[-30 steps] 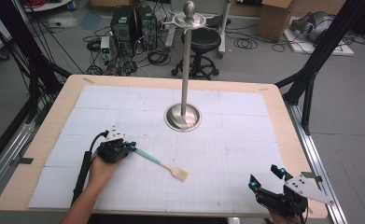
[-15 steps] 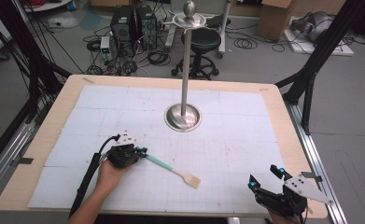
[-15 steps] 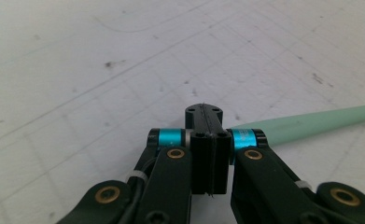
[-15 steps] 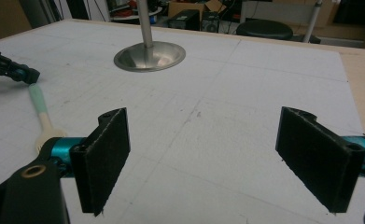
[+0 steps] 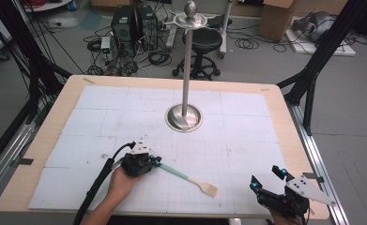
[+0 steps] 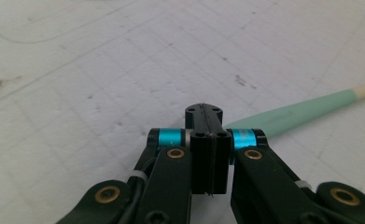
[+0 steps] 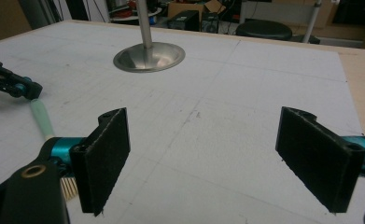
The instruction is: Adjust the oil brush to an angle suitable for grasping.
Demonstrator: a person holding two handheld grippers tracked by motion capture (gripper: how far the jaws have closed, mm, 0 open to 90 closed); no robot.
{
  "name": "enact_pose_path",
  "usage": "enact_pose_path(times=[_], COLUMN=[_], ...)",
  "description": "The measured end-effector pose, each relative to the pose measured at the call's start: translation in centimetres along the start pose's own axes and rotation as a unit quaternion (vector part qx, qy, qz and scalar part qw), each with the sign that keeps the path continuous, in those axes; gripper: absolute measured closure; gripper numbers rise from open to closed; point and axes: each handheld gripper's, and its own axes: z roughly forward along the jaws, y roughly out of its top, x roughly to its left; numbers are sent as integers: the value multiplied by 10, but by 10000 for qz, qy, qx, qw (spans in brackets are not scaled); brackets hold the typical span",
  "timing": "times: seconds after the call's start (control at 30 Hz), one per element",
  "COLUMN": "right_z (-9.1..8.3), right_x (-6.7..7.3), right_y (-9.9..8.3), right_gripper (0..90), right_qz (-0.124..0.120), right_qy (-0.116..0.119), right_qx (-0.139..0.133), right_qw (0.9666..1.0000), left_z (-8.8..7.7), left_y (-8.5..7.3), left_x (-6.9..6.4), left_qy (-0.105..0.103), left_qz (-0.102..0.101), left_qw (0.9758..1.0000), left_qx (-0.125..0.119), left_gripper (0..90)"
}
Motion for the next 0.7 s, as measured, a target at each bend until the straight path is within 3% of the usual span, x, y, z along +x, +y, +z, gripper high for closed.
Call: enact_pose_path(times=[0.17, 0.33, 0.47, 0.5, 0.53, 0.63, 0.7], right_z=[0, -1, -1, -1, 0, 0, 0], right_x=[0, 0, 0, 0, 1, 2, 2], right_y=[0, 0, 0, 0, 0, 1, 1], right_gripper=[166, 166, 166, 166, 166, 166, 166], right_qz=[17, 50, 24, 24, 4, 5, 6], right_qy=[16, 6, 7, 7, 11, 20, 41], right_qx=[2, -5, -6, -6, 8, 18, -3], right_qw=[10000, 10000, 10000, 10000, 10000, 10000, 10000], left_z=[2, -13, -26, -30, -40, -56, -68], left_y=[1, 5, 4, 3, 1, -3, -6], left_x=[-6, -3, 0, 1, 4, 10, 14], left_qy=[-94, -30, -49, -69, -63, -29, 0], left_qz=[-15, -204, -199, -246, -304, -407, -409], left_qw=[10000, 9985, 9968, 9957, 9933, 9869, 9823], left_qx=[-29, -499, -776, -887, -1117, -1561, -1827], left_gripper=[895, 887, 812, 812, 719, 573, 525])
